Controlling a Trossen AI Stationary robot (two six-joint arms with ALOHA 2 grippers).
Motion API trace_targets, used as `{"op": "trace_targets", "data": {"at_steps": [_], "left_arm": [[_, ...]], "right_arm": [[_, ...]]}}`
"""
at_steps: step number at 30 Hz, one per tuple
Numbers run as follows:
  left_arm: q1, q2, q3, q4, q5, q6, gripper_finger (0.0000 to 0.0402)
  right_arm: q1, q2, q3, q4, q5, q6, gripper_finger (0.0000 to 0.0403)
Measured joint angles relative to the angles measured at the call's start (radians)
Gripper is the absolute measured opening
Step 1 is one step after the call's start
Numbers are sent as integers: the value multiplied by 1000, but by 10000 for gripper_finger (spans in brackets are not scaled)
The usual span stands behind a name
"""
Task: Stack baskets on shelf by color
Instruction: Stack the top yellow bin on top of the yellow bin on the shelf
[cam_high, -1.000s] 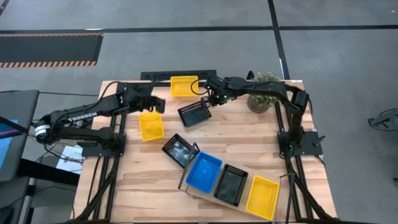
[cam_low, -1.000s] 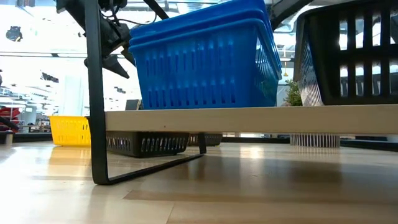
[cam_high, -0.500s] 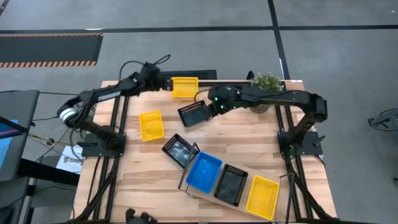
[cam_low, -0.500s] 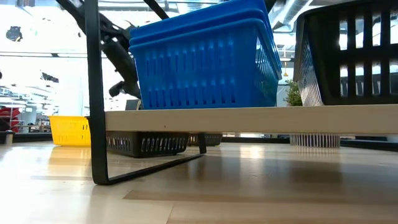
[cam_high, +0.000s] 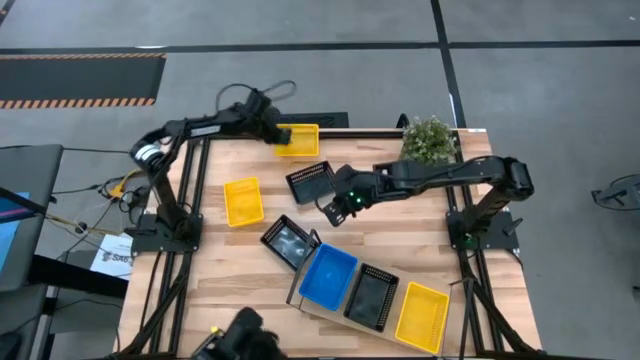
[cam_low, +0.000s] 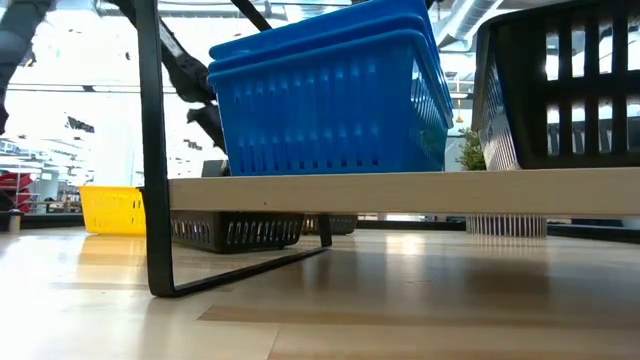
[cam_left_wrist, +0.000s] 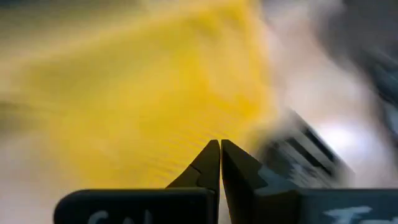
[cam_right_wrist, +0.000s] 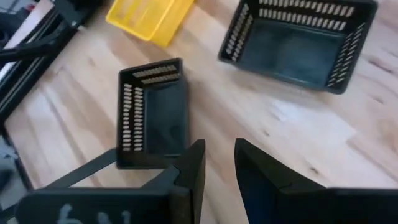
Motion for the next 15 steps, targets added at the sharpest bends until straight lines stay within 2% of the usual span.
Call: {"op": "trace_targets", "data": {"at_steps": [3, 4, 5, 6, 10, 13, 14, 15], "left_arm": [[-49, 58, 17, -65, 362, 60, 0], [-64, 64, 23, -59, 454, 64, 0], [-80, 64, 27, -48, 498, 68, 0], [-96, 55, 27, -47, 496, 68, 0], [-111, -36, 26, -56, 296, 49, 0], [-104, -133, 27, -39, 280, 45, 0], [-103, -168, 27, -44, 229, 50, 0], [-104, -203, 26, -48, 120, 59, 0]], "right_arm": [[23, -2, 0, 8, 1, 0, 108], [26, -4, 0, 12, 1, 0, 108], [28, -5, 0, 17, 5, -1, 108], [28, -6, 0, 20, 14, -4, 108], [27, -6, 0, 20, 21, -8, 108], [19, -6, 0, 22, 23, -23, 108], [19, -6, 0, 22, 23, -32, 108], [19, -6, 0, 23, 24, -39, 108]]}}
